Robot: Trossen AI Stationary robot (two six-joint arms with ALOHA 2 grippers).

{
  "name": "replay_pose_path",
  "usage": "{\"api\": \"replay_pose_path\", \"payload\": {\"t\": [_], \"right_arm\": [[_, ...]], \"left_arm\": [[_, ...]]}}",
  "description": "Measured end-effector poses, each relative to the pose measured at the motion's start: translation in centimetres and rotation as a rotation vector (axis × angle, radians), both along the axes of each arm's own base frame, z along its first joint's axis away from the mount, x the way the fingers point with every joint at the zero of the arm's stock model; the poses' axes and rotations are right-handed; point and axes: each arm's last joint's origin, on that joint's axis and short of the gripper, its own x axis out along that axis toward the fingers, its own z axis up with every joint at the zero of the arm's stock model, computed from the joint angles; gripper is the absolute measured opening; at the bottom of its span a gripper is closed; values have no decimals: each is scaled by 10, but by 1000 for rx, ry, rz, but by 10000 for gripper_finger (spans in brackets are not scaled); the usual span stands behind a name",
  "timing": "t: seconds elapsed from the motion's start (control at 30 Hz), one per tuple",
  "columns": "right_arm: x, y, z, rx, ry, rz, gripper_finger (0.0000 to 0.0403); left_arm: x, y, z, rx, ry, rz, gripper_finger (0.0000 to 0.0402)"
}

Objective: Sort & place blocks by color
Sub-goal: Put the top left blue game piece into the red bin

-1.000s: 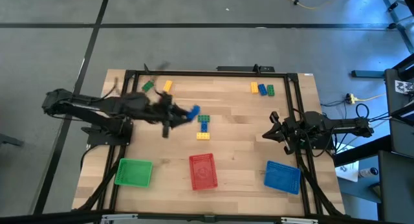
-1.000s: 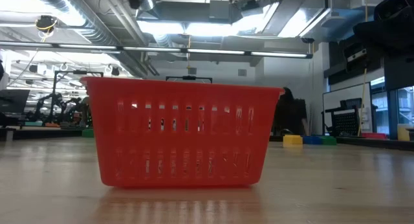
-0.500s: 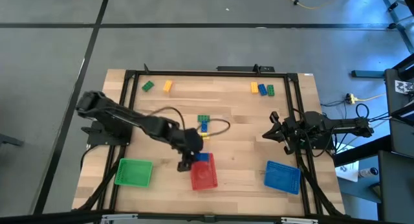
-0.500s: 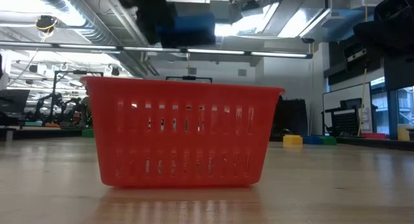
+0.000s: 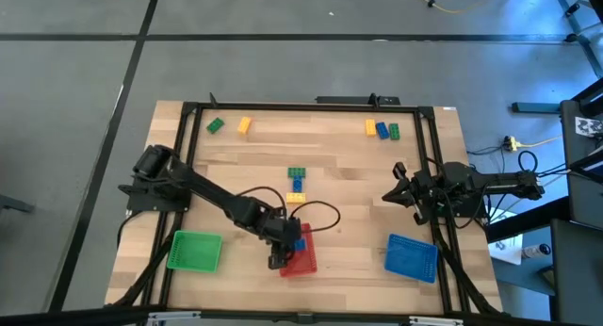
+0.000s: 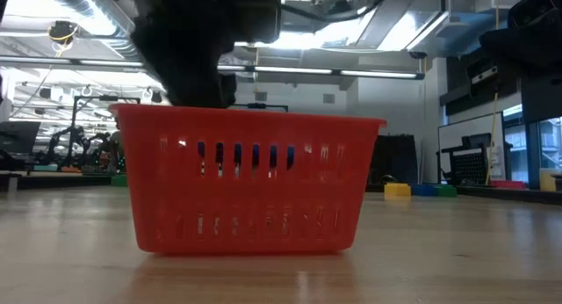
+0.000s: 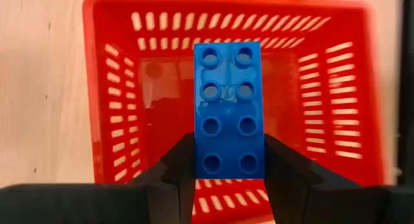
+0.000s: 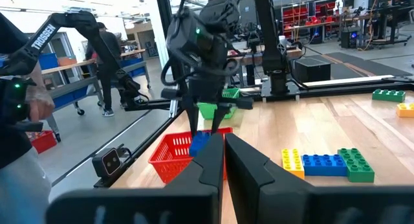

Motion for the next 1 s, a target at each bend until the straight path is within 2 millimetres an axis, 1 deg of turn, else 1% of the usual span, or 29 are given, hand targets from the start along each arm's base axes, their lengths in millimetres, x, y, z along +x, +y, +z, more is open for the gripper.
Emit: {"api": "replay_pose_path", "payload": {"t": [0.3, 0.37, 0.47, 0.53, 0.6, 0.77, 1.0], "right_arm": [[0, 0, 0, 0, 0, 0, 20], [0, 0, 0, 0, 0, 0, 20], [0, 0, 0, 0, 0, 1, 20], [0, 0, 0, 0, 0, 0, 20], [0, 0, 0, 0, 0, 0, 20], [0, 0, 0, 0, 0, 0, 20], [0, 0, 0, 0, 0, 0, 20]], "left_arm": [[4, 0, -8, 39, -12, 21, 130], [3, 1, -11, 51, 7, 23, 130], [6, 0, -15, 50, 0, 28, 130], [3, 1, -19, 68, 33, 30, 130], [7, 1, -19, 79, 6, 45, 130], [6, 1, -21, 87, 11, 48, 130], [6, 1, -21, 87, 12, 47, 159]]}}
